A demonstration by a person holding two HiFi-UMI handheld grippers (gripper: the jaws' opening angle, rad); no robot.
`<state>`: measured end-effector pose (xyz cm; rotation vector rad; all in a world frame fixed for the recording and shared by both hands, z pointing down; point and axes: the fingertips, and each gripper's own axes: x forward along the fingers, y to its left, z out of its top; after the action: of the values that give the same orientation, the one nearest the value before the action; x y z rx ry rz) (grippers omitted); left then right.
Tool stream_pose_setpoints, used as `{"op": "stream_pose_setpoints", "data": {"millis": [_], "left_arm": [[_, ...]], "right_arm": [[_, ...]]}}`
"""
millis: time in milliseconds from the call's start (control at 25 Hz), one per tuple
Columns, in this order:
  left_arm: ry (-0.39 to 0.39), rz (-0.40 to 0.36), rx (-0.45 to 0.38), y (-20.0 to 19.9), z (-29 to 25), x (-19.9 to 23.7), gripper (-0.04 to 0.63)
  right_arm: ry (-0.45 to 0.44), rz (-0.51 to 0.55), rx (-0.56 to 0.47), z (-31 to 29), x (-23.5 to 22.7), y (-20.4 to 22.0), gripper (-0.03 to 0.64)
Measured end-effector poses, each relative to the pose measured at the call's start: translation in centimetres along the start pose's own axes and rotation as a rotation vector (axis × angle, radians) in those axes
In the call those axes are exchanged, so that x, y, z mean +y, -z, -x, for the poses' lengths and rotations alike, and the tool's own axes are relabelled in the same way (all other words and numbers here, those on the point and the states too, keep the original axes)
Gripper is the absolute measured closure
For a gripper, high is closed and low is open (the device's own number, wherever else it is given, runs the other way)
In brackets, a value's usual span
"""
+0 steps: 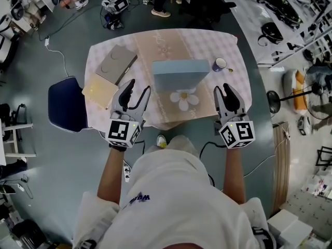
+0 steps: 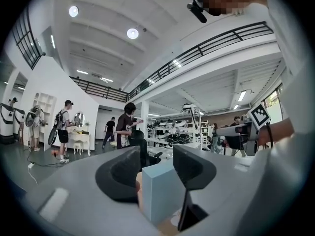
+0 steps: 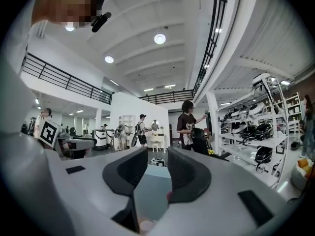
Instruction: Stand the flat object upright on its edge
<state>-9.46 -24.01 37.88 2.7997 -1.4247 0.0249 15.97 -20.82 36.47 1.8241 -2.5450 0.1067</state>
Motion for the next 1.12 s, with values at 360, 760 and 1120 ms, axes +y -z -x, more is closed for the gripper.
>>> {"op": "stream_pose_setpoints", "data": {"millis": [360, 760, 1120], "left_arm": [[-0.054, 0.012, -0.046, -0.8, 0.8, 0.4, 0.484], [-0.061, 0.013, -0.059, -1.4, 1.3, 0.6, 0.592], [-0.051, 0.017, -0.045, -0.9, 1.2, 0.4, 0.594]], "right_arm": [[0.033, 0.008, 0.002, 1.5, -1.2, -0.2, 0.554], [0.033, 0.004, -0.002, 1.8, -1.2, -0.6, 0.612], [0.017, -0.013, 0.001, 1.4, -0.8, -0.1, 0.614]]}}
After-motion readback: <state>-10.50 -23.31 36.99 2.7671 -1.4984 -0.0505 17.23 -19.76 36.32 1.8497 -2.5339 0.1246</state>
